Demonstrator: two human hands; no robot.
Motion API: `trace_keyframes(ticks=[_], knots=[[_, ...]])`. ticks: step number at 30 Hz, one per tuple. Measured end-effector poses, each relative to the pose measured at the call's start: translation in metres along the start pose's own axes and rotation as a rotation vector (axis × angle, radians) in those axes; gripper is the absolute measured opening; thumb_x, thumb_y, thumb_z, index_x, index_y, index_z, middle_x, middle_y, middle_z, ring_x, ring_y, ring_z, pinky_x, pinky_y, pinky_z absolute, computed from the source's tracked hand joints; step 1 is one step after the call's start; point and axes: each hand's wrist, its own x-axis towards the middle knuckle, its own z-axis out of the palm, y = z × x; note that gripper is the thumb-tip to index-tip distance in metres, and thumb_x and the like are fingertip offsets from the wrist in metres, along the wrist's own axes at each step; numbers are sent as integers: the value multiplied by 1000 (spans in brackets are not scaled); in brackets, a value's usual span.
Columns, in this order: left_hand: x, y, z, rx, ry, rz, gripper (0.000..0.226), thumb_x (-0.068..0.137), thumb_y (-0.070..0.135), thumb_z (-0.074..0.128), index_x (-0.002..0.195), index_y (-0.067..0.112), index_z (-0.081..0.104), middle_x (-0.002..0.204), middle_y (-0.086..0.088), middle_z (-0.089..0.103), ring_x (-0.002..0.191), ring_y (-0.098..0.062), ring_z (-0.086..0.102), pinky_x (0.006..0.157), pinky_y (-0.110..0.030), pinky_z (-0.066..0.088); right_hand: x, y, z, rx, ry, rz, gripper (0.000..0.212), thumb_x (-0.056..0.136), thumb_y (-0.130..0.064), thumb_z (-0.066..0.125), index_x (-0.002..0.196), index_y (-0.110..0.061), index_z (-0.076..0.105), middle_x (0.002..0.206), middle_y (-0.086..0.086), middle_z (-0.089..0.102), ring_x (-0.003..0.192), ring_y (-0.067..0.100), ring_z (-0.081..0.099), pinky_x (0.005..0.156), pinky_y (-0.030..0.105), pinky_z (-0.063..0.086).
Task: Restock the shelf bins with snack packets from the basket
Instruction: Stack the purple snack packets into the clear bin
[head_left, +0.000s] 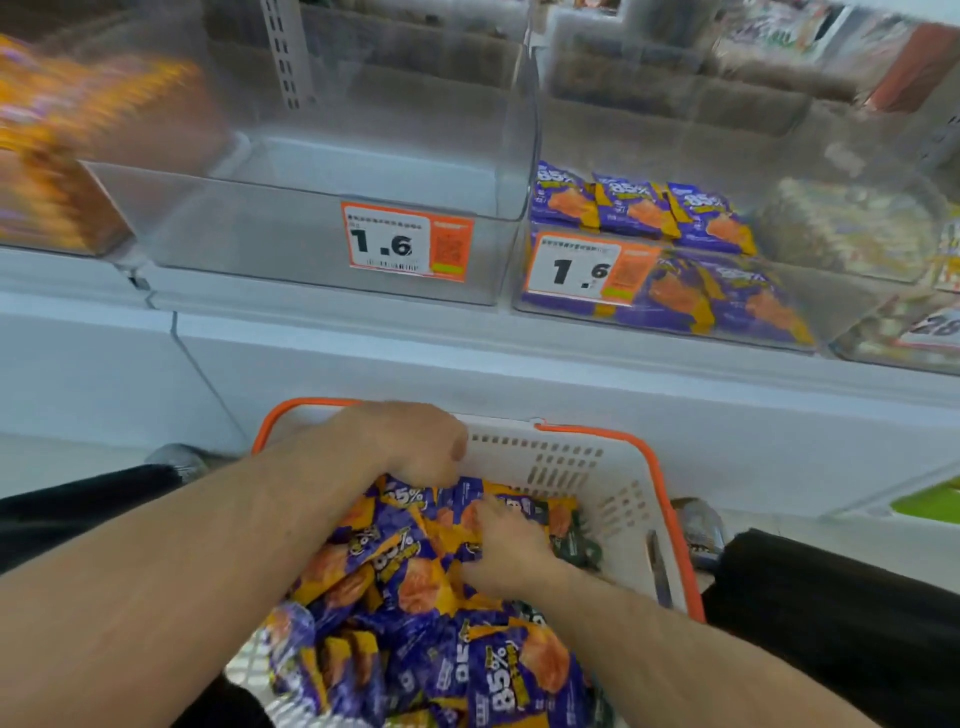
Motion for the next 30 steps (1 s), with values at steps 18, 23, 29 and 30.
trace_keyframes(ticks=[18, 23, 29, 30], knots=[[-13, 1, -27, -158, 27, -25, 44, 97, 34, 48, 139, 21, 48, 141, 1, 49, 127, -20, 48, 99, -30, 40, -10, 0, -4, 338, 112, 178, 6, 93, -27, 59, 96, -22, 57, 81, 1, 63, 75, 22, 64, 65, 38, 53], [-21, 4, -60, -300, 142, 10, 58, 92, 48, 57, 143, 29, 39, 145, 7, 44, 125, -16, 48, 103, -31, 40, -46, 4, -85, 418, 208, -81, 11, 87, -19, 63, 78, -20, 56, 77, 6, 64, 73, 20, 65, 70, 40, 57], [-42, -8, -93, -632, 230, 201, 34, 71, 29, 78, 99, 15, 65, 100, -8, 74, 92, -25, 70, 80, -39, 55, -99, -9, -179, 818, 397, -322, 35, 82, 17, 62, 88, -15, 47, 69, -2, 63, 61, 18, 56, 61, 33, 44], [-45, -8, -96, -727, 277, 238, 23, 74, 20, 78, 92, 15, 65, 92, -8, 75, 84, -21, 71, 73, -37, 55, -107, -13, -190, 812, 421, -350, 37, 82, 17, 62, 87, -14, 44, 71, -5, 60, 59, 15, 53, 57, 31, 42]])
